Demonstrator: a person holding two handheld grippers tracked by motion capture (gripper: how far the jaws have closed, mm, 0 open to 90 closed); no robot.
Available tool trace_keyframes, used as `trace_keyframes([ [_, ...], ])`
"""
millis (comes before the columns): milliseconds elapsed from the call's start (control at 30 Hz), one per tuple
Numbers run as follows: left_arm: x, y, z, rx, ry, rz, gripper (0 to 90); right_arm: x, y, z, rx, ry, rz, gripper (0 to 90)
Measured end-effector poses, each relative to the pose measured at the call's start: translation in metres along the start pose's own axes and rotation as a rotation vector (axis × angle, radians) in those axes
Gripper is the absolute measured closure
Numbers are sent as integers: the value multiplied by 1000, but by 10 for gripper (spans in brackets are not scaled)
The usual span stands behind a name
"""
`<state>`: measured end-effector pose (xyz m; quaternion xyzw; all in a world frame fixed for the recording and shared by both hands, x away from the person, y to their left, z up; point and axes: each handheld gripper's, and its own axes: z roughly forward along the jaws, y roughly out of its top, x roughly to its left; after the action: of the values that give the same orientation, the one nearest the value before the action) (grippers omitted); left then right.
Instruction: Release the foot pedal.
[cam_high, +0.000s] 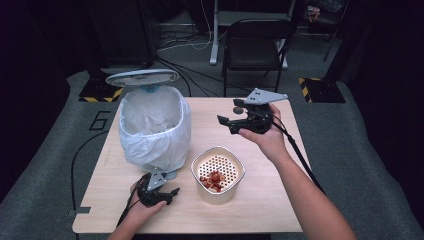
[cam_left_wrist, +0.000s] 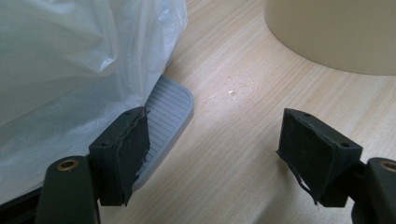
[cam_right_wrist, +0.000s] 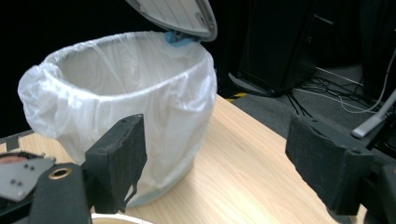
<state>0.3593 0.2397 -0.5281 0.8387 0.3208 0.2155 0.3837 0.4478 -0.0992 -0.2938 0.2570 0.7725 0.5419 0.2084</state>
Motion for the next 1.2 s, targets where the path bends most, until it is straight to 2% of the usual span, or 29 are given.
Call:
trace_keyframes([
  [167,1,0,-1,4,-10,0,245,-6,-13,-15,5,-25,5,217],
  [233,1,1,0,1,-5,-1,245,-8,-22,-24,0,-37,16,220],
  [267,2,1,-1,4,-4,12,245,-9,-25,-27,2,-42,28,220],
  [300,1,2,-2,5,-13,-5,245,-9,-28,-30,-2,-45,30,221],
  [500,3,5,-7,-14,-9,7,243,-11,-47,-43,18,-71,57,226],
  [600,1,8,-11,-36,1,-13,244,-11,-58,-48,17,-84,69,227],
  [767,3,13,-23,-44,-32,-44,260,-9,-84,-62,7,-113,101,227],
  [867,9,14,-30,-48,-31,-62,257,-9,-102,-67,40,-141,105,227],
  [967,13,15,-37,-66,-30,-111,253,-10,-119,-74,59,-169,120,227],
  [1000,16,15,-40,-57,-36,-103,251,-10,-123,-76,62,-177,126,227],
  [1067,17,15,-44,-59,-37,-118,251,-10,-133,-80,70,-195,134,227],
  [1100,20,14,-47,-45,-33,-98,252,-10,-137,-82,82,-204,140,225],
  [1133,21,10,-52,-41,-34,-129,252,-9,-141,-84,96,-214,141,225],
  [1167,21,10,-52,-41,-34,-129,251,-9,-141,-84,96,-214,141,225],
  [1200,22,8,-55,-47,-25,-141,251,-8,-150,-89,104,-228,137,225],
])
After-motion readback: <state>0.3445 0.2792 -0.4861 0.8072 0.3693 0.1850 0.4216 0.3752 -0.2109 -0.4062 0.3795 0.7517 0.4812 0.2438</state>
